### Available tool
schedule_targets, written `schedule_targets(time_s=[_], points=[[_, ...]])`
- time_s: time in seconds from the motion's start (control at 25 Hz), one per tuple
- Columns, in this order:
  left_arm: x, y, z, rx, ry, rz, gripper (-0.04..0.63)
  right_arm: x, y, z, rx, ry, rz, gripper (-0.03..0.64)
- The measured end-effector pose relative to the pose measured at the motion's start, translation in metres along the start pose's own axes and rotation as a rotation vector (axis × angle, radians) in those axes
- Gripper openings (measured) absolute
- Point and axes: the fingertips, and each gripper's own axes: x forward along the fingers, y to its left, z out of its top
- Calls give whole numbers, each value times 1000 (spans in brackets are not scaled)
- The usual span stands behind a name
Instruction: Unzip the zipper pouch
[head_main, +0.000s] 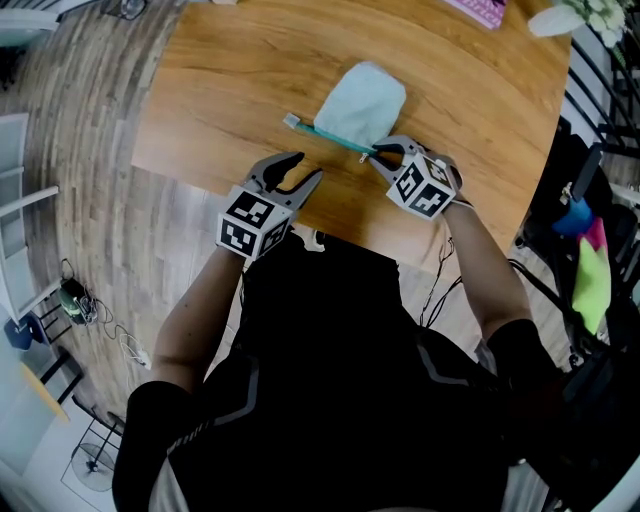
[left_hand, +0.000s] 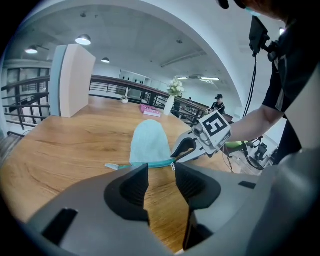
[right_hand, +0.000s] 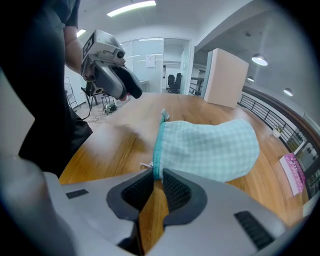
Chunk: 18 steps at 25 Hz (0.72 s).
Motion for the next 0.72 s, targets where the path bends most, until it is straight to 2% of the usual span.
schedule_targets(time_s=[0.12,0.32,0.56,0.72], points=[[0,-2,4,6,-5,-12,187,-3,1,3,26,-9,14,64],[-5,-3,16,30,-31,-18,189,-17,1,19,127,-62,18,60],[-16,-9,37,80,-41,-66,187,-47,-7,56,334,-200,28,58],[-23,-17,56,140,-62,-122,181,-73,-12,84,425,-275,18,58]])
